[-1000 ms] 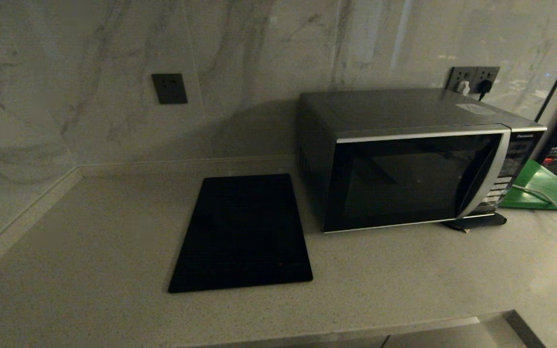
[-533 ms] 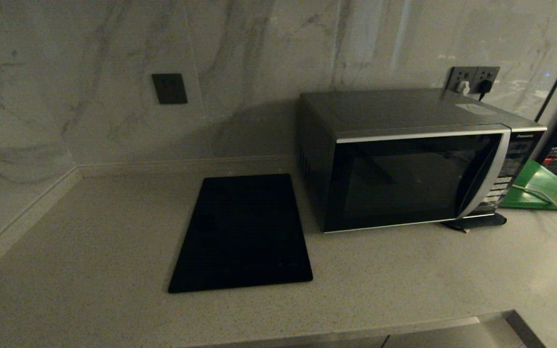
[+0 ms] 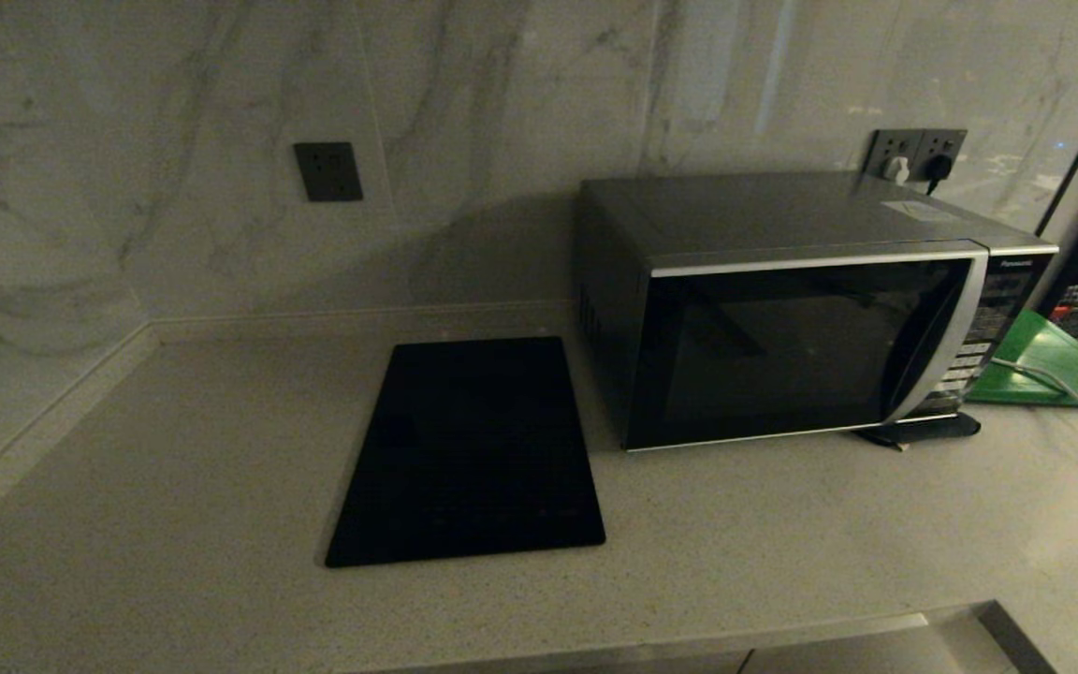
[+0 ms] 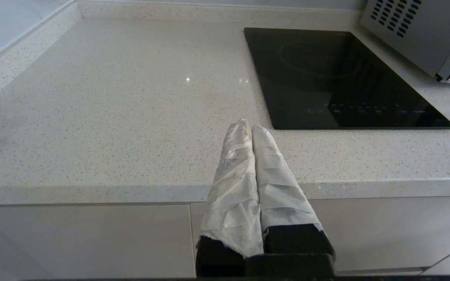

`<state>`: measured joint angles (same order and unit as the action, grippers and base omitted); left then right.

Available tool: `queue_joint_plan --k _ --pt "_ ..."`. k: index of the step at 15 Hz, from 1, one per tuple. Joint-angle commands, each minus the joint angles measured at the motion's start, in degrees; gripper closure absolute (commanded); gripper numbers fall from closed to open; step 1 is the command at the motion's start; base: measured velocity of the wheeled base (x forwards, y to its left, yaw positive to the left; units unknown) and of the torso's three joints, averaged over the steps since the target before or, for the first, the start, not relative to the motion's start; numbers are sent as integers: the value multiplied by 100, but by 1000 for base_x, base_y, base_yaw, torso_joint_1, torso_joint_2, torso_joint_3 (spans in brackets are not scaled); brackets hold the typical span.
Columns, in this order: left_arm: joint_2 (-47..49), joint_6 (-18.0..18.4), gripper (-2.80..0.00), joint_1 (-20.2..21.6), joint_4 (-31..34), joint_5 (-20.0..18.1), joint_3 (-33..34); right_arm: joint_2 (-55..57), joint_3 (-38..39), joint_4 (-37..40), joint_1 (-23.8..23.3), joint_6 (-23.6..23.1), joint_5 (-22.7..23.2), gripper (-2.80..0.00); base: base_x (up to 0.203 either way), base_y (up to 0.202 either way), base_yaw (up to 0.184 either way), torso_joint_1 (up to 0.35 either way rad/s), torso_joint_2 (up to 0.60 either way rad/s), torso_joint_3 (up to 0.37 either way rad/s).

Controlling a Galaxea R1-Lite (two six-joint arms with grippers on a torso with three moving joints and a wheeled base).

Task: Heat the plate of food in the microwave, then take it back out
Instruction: Open the microwave oven

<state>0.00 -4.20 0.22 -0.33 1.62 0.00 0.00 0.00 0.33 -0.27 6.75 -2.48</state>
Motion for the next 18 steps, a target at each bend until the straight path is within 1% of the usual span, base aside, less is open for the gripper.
queue_joint_plan --k 1,9,12,15,18 --pt "9 -2 0 4 -2 5 0 6 9 2 0 2 1 0 0 0 0 0 0 0" --pt "9 -2 0 4 -2 5 0 2 9 2 0 4 2 0 0 0 0 0 0 0" --pt "5 -2 0 4 -2 5 0 5 13 11 0 -63 90 0 0 0 0 0 0 0" --pt "9 -2 0 4 -2 5 0 0 9 11 0 -58 61 0 0 0 0 0 0 0" --pt "9 -2 0 4 -2 5 0 0 -107 -92 0 54 -32 0 0 0 0 0 0 0"
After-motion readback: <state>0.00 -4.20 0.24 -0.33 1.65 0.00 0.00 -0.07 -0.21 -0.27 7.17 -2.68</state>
